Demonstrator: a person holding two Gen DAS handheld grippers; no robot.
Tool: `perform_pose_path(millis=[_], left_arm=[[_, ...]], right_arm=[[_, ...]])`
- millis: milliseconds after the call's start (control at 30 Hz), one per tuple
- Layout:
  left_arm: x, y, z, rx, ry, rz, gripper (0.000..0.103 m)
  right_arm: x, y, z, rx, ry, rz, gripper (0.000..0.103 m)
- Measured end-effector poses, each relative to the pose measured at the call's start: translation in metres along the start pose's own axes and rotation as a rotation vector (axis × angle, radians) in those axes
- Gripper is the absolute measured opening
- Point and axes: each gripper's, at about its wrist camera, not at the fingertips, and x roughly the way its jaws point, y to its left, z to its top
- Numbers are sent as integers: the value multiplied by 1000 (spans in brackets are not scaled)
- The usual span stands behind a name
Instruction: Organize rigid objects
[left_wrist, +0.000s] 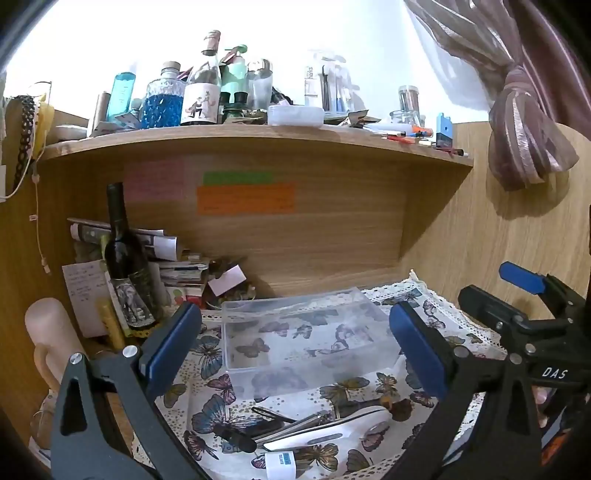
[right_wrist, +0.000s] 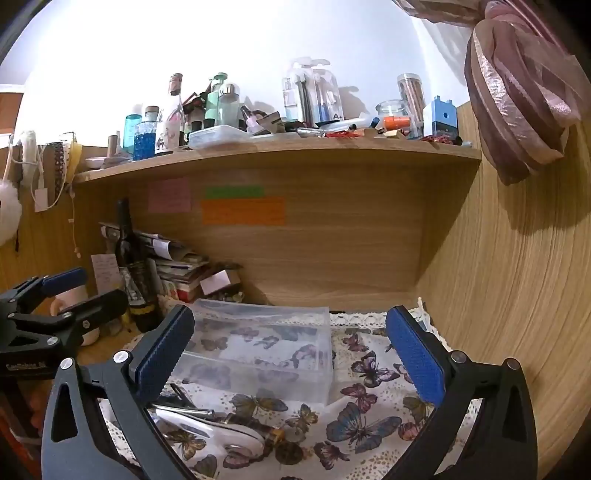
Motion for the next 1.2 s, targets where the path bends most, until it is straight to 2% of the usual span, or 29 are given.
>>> perform_pose_path(millis=[267,1200], left_arm=[[-1,3,1,-17,-12,-10,103],[-3,0,5,-16,-33,-27,103]], right_arm=[[3,0,2,2,17,3,103],[-3,3,4,-6,-6,8,103]])
